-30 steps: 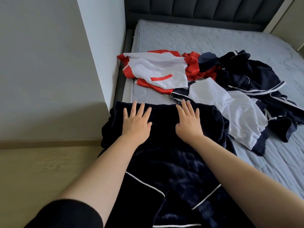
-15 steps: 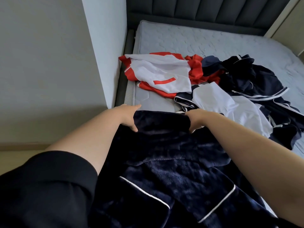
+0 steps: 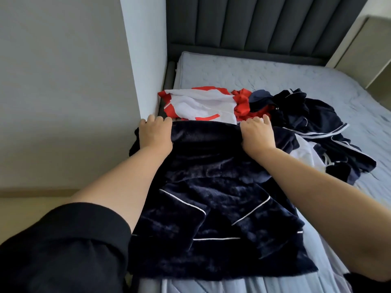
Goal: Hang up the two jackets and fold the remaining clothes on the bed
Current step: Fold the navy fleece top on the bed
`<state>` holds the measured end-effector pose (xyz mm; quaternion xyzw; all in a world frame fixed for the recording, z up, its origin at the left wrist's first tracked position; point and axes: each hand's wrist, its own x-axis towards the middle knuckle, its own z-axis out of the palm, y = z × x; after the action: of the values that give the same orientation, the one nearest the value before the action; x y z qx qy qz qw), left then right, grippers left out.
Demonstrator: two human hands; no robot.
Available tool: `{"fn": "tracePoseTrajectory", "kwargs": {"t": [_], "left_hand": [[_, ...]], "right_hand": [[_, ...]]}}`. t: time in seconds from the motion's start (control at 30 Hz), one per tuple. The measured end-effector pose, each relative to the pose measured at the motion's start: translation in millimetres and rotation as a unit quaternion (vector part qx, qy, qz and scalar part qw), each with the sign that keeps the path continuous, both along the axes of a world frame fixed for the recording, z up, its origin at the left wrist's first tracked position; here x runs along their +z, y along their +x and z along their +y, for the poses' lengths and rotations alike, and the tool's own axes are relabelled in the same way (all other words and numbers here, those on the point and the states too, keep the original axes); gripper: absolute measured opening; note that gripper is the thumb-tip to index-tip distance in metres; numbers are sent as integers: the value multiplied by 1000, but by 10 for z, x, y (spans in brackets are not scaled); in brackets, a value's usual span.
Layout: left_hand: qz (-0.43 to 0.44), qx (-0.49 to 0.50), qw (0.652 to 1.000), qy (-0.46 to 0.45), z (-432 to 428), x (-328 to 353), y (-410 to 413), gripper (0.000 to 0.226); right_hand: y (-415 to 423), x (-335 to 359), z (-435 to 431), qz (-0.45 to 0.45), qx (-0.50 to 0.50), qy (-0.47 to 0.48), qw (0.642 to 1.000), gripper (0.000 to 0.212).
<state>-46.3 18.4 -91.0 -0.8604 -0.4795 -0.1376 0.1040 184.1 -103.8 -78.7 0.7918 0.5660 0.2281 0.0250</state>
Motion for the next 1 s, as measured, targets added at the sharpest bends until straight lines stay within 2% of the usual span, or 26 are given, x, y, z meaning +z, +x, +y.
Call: {"fn": "tracePoseTrajectory", "kwargs": {"t": [0.13, 0.2, 0.3, 0.37, 0.53, 0.7, 0.77, 0.83, 0.9, 1.0], "left_hand": [[-8, -34, 999, 18, -503, -158, -324, 31], [-7, -49, 998, 35, -775, -263, -511, 30], [7, -69, 997, 35, -1155, -471, -756, 40], [40, -75, 996, 11, -1340, -614, -886, 43], [101, -74, 991, -43, -1562, -706, -1031, 32], [75, -128, 984, -102, -1592, -659, -1157, 23], [97, -152, 973, -146, -1609, -645, -1217, 26], [137, -166, 954, -206, -1655, -642, -1254, 40], [106, -170, 950, -240, -1728, -632, -1240, 50], [-34, -157, 968, -191, -1869, -641, -1056, 45]], "right_hand": [[-219, -183, -534, 16, 41, 55, 997, 18], [-359, -271, -825, 12, 64, 86, 994, 27], [-545, -421, -1231, 19, 90, 92, 991, 34], [-659, -550, -1475, 20, 103, 71, 992, 37], [-877, -714, -1861, 42, 125, 36, 991, 46], [-948, -714, -2046, 61, 134, 68, 987, 43], [-964, -747, -2106, 72, 147, 59, 985, 44], [-980, -816, -2166, 78, 161, 22, 984, 45], [-993, -895, -2221, 86, 164, -17, 983, 46], [-1037, -970, -2288, 115, 145, -57, 981, 48]]}}
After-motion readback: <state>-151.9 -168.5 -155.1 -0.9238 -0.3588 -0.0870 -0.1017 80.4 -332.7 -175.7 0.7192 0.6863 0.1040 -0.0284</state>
